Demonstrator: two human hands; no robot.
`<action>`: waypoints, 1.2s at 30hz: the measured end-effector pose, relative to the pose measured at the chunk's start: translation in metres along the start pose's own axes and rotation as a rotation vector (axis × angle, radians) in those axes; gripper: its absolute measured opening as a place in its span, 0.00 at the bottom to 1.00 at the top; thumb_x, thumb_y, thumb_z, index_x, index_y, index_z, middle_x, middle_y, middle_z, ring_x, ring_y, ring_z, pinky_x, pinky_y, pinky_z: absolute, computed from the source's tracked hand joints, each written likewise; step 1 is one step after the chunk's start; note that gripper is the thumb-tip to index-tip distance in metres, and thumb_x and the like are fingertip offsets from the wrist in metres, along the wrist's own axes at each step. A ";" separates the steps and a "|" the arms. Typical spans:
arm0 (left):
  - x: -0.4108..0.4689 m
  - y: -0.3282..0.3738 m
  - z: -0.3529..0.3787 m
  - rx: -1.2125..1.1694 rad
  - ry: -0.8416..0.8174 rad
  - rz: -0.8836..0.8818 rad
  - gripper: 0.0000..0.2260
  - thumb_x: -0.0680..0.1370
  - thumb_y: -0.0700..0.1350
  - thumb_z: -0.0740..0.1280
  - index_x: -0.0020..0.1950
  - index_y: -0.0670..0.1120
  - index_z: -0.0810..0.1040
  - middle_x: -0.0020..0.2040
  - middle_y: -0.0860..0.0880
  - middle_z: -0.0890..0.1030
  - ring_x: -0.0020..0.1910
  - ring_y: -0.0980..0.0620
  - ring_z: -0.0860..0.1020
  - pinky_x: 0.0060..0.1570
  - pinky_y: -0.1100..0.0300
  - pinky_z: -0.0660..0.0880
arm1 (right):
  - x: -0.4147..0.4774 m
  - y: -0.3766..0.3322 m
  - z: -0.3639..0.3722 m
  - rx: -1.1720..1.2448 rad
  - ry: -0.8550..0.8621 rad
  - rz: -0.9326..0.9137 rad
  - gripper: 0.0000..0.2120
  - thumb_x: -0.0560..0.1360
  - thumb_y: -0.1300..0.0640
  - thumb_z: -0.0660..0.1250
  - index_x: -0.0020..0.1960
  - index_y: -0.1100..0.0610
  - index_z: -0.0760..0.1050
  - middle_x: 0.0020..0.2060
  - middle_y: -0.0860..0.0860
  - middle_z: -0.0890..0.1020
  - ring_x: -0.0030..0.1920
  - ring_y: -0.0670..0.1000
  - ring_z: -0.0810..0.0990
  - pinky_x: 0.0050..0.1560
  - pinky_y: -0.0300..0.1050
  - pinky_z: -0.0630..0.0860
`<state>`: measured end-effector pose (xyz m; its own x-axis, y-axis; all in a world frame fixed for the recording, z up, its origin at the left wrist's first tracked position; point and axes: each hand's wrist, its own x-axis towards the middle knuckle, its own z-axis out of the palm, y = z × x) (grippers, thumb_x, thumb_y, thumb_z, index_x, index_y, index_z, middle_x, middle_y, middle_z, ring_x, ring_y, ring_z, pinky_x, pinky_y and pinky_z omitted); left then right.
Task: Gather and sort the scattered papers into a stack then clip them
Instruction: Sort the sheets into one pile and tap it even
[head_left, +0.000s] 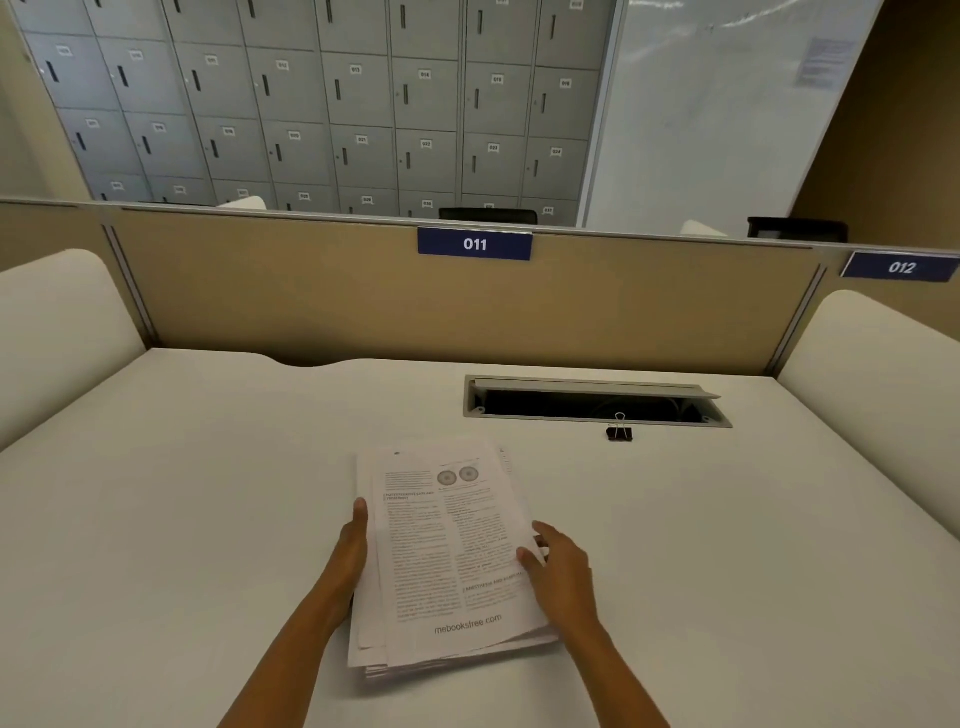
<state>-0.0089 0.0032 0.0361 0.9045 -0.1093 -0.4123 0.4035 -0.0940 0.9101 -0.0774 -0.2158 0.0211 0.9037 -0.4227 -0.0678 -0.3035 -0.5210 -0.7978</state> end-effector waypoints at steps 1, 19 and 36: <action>-0.002 0.001 0.000 0.022 0.011 0.005 0.26 0.77 0.63 0.46 0.62 0.49 0.72 0.55 0.44 0.80 0.49 0.46 0.80 0.47 0.52 0.76 | 0.000 -0.001 0.001 -0.072 0.019 -0.016 0.23 0.77 0.54 0.63 0.70 0.57 0.66 0.64 0.54 0.74 0.63 0.52 0.74 0.63 0.44 0.72; -0.011 0.008 0.029 0.149 0.159 0.031 0.26 0.80 0.52 0.54 0.74 0.40 0.54 0.68 0.40 0.69 0.63 0.40 0.72 0.60 0.49 0.69 | 0.006 -0.002 0.010 -0.259 -0.116 -0.032 0.20 0.81 0.56 0.52 0.72 0.60 0.61 0.70 0.54 0.66 0.69 0.54 0.63 0.69 0.45 0.63; -0.014 0.003 -0.004 -0.072 -0.102 -0.160 0.16 0.79 0.41 0.61 0.65 0.37 0.70 0.49 0.41 0.81 0.41 0.44 0.80 0.34 0.54 0.77 | -0.004 -0.007 -0.027 0.297 -0.395 0.182 0.13 0.80 0.55 0.57 0.64 0.55 0.66 0.50 0.46 0.74 0.45 0.42 0.76 0.41 0.33 0.74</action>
<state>-0.0202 0.0079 0.0448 0.8105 -0.1990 -0.5509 0.5535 -0.0476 0.8315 -0.0869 -0.2306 0.0436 0.9066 -0.1456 -0.3962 -0.4195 -0.2078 -0.8836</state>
